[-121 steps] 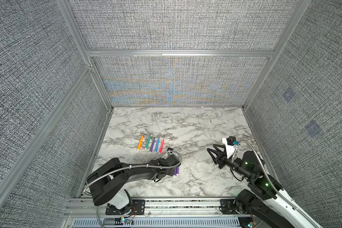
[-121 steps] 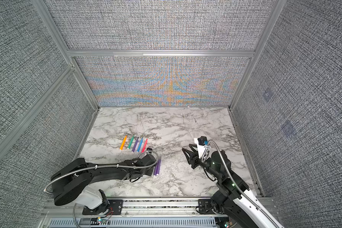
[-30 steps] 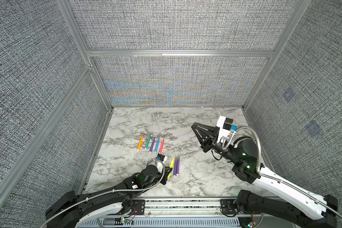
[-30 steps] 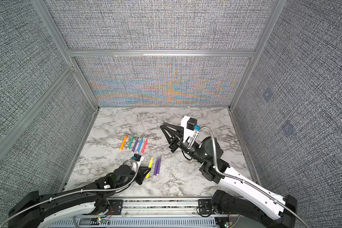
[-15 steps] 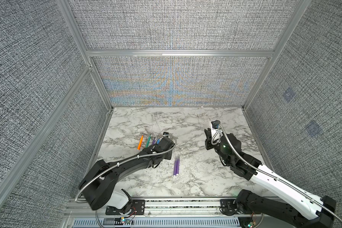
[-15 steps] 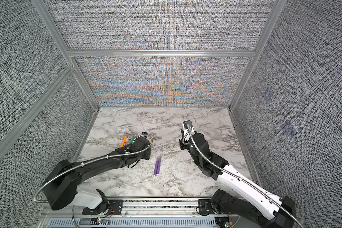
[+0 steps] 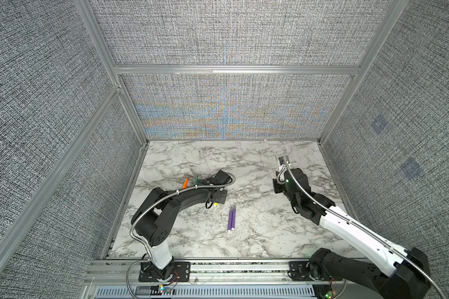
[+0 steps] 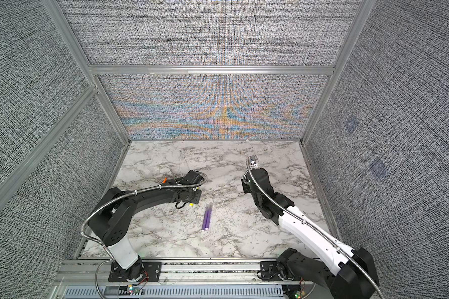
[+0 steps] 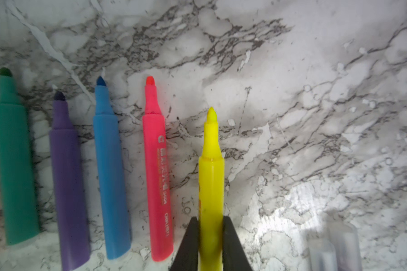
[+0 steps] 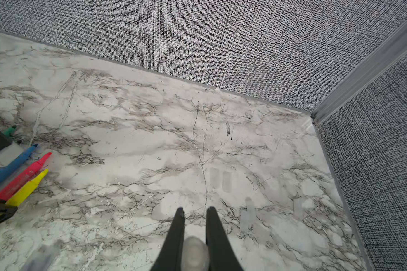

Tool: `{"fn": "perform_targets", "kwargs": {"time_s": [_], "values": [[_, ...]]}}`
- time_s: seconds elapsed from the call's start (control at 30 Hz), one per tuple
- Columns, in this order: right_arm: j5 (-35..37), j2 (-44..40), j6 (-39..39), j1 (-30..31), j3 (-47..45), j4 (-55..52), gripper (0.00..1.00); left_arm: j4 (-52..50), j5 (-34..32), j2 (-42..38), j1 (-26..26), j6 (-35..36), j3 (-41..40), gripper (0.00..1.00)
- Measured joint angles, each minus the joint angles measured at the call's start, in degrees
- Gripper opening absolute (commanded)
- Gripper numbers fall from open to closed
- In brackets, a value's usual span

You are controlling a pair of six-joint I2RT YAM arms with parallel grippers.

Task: Remove pen caps from pens
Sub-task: Place the pen at the center of the table, then place the pen cap to the middle-right of the table.

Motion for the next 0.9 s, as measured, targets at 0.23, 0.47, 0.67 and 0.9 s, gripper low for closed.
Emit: {"fn": "perform_targets", "kwargs": {"time_s": [0.23,0.47,0.67,0.9], "values": [[-1.0,5.5,0.0,-4.2,3.6,-3.3,0.0,-0.2,0.4,-2.3,0.2,0.2,-0.5,0.34],[-3.3,20.3,0.0,-10.2,12.7,-10.8,0.0,1.9,1.6,-13.8,0.2,0.4,-5.4,0.4],[-5.8,34.1,-1.0,-11.3,17.5,-15.9,0.02,5.2,4.3,-27.0,0.1,0.4,-13.9,0.42],[-8.1,42.3,-1.8,-11.5,19.4,-17.7,0.08,7.3,5.5,-36.5,0.0,0.1,-22.4,0.43]]}}
